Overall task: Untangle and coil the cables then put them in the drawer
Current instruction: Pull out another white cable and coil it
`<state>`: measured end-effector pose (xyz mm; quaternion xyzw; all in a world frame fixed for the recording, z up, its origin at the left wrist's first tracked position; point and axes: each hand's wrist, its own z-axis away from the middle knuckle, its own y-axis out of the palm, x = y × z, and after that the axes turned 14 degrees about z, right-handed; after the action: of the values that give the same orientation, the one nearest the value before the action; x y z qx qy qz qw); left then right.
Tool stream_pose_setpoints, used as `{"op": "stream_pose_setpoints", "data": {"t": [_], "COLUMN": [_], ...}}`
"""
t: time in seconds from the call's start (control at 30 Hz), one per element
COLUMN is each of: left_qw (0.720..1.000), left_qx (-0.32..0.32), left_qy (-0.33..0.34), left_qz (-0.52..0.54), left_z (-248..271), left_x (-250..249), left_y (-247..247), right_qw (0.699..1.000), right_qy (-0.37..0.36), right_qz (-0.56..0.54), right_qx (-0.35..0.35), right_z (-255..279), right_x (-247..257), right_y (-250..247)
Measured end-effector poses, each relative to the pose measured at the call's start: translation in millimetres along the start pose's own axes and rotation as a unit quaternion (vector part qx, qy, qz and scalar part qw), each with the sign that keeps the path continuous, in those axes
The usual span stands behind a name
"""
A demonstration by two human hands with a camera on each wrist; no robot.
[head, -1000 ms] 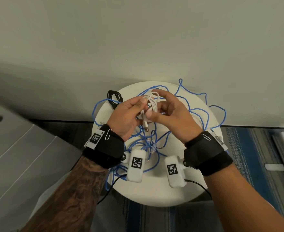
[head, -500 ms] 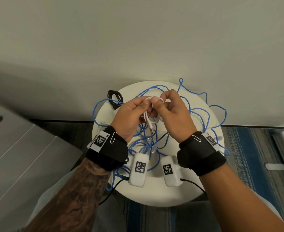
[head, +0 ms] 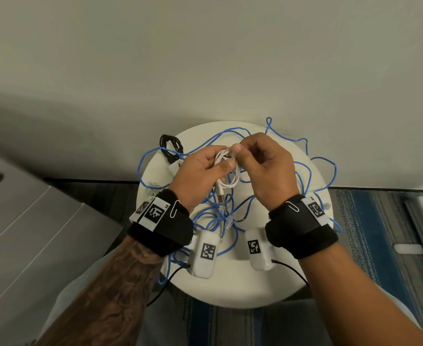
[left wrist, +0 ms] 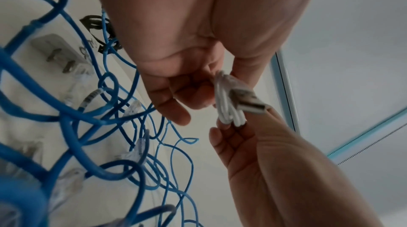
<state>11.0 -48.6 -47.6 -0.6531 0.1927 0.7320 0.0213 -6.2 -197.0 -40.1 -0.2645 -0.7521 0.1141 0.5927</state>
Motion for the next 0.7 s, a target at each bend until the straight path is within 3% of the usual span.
{"op": "stream_pose_setpoints", "data": {"t": [0.1,0.27,0.37,0.47,0.6,0.7], "left_qw": [1.0,0.999,0.998,0.997,0.994,0.996], "left_qx": [-0.01,-0.038,-0.054,-0.064,-0.041,-0.022], "left_qy": [0.0,-0.003,0.033,0.05,0.001,-0.019], "left_qz": [-0.006,0.011,0.001,0.013,0.097,0.088], "left_z": [0.9,4.2,5.9,4.4,2.2,-1.4], "left_x": [1.4,1.7,-0.9,0.5,0.7,0.2], "left_y": [-1.1,1.9,3.0,2.9,1.6,-4.1], "right_qw": [1.0,0.99,0.998,0.973,0.985,0.991], "right_qy": [-0.006,-0.099,0.036,0.14,0.074,0.04], "right_qz": [-0.002,0.097,-0.043,-0.151,-0.107,-0.075], "right_qx": [-0.022,-0.035,-0.008,0.105,0.109,0.104], "right_z": [0.5,5.9,3.8,-0.9,-5.6,-7.1], "right_x": [1.5,3.3,7.3,5.6,6.4,5.4], "right_y": [2.0,5.5,7.8,4.0,-8.5,-12.2]}}
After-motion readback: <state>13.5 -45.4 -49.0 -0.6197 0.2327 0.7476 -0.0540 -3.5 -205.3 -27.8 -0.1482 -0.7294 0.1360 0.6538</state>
